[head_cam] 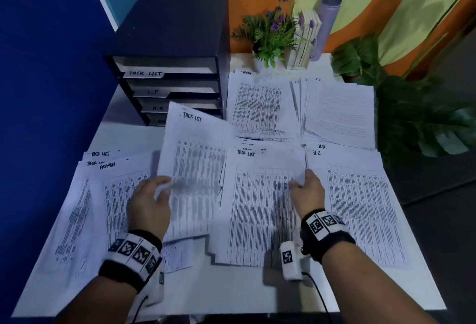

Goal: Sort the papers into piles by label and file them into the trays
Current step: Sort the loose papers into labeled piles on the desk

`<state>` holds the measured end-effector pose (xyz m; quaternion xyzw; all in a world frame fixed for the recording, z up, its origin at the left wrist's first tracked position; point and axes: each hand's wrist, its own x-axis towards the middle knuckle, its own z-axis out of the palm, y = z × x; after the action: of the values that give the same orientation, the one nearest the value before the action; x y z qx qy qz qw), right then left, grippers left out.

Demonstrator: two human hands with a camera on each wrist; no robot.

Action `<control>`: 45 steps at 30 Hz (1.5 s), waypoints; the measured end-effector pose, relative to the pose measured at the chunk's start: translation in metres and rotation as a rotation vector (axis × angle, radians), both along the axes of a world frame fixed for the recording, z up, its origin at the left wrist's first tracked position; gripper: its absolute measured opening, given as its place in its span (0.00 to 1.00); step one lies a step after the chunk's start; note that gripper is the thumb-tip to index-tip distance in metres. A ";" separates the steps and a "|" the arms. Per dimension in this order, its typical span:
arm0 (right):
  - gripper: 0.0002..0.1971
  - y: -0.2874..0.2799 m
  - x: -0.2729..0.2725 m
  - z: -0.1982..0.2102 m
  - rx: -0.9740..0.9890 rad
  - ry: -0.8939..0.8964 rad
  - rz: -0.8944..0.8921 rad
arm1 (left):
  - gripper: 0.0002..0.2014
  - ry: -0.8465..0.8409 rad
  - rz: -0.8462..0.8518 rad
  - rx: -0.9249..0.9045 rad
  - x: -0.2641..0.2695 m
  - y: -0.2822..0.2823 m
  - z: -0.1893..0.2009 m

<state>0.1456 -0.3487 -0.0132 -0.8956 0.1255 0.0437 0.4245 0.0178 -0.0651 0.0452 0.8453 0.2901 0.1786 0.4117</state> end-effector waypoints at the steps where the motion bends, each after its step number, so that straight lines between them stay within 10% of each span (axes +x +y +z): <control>1: 0.18 0.001 0.004 0.002 0.000 -0.025 0.002 | 0.14 -0.025 0.041 -0.007 0.002 0.002 0.011; 9: 0.37 0.010 0.025 0.027 -0.213 -0.070 0.019 | 0.23 -0.173 0.251 -0.022 0.005 0.029 0.054; 11: 0.35 0.018 0.019 0.038 -0.186 -0.109 0.117 | 0.15 -0.142 0.237 -0.064 0.005 0.027 0.054; 16: 0.21 0.049 -0.015 0.056 0.606 0.174 0.251 | 0.05 0.003 0.133 -0.356 0.002 0.006 0.031; 25: 0.07 0.030 -0.027 0.027 0.532 0.153 0.043 | 0.04 0.194 -0.087 -0.555 -0.007 -0.007 -0.006; 45: 0.11 0.004 -0.044 0.014 0.634 0.214 0.011 | 0.47 0.140 -0.239 -0.482 -0.017 -0.004 -0.015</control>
<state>0.1016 -0.3444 0.0007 -0.7101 0.1447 0.1764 0.6661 0.0012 -0.0695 0.0298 0.7616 0.2500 -0.0042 0.5979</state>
